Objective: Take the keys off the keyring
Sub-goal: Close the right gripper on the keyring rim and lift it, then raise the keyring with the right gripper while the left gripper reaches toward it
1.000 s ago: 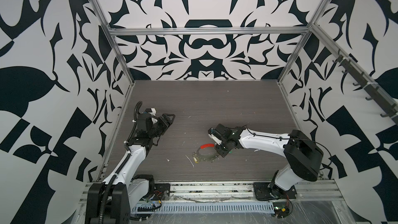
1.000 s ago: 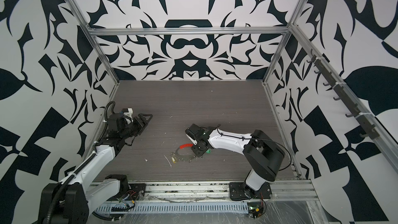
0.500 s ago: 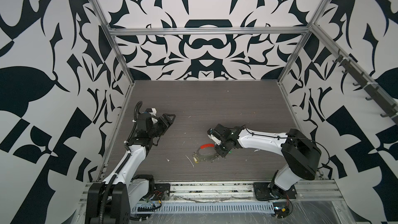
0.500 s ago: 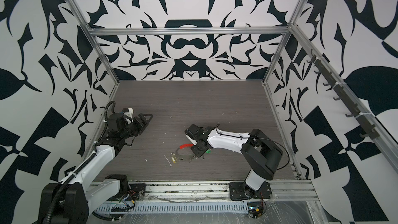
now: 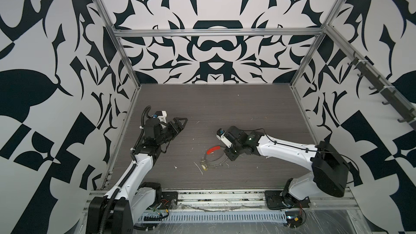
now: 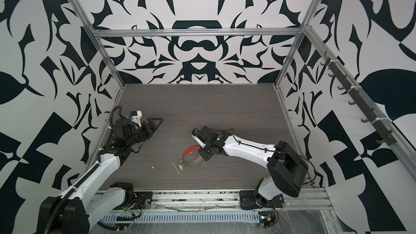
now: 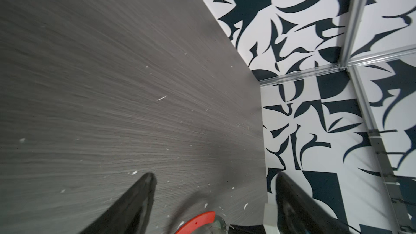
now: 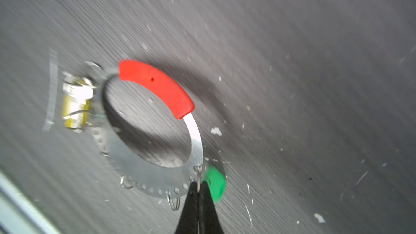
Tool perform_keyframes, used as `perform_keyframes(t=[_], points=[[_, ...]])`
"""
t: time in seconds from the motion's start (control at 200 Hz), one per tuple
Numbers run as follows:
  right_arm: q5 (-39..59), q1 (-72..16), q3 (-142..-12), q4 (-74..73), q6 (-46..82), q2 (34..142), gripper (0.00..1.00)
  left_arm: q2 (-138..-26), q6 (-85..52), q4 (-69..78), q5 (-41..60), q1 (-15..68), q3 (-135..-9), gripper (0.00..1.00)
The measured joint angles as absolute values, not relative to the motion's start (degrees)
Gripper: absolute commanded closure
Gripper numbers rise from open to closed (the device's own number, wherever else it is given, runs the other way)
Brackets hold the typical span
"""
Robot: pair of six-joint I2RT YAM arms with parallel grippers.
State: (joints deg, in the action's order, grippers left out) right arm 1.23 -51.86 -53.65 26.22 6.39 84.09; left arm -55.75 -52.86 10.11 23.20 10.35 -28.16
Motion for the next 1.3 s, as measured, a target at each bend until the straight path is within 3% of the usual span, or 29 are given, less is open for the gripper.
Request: perform_keyframes(t=[0.13,0.385,0.625,0.955,1.18,1.3], points=[[4.60,-51.86,-55.35,24.08,4.16,81.36,1.00,-50.78,-51.70,13.45,20.78,15.99,-27.99,0.09],[12.40,-51.57,-57.34,20.75,-0.30,76.05,1.00,-50.54,-48.66,15.99,29.41,17.21,-32.82,0.50],[24.53,-46.02,-58.04,19.20,-1.72,71.29,1.00,-50.81,-46.37,17.30,36.07,19.73,-34.26,0.58],[39.90,-39.07,-58.41,17.67,-1.13,67.57,1.00,-52.29,-41.21,17.41,42.52,27.33,-36.80,0.58],[45.93,-38.28,-59.11,17.37,0.05,67.57,1.00,-55.83,-35.62,13.15,42.63,32.93,-41.12,0.69],[47.66,-37.67,-59.24,16.80,0.47,67.55,1.00,-56.38,-33.06,10.83,42.65,34.48,-42.63,0.69]])
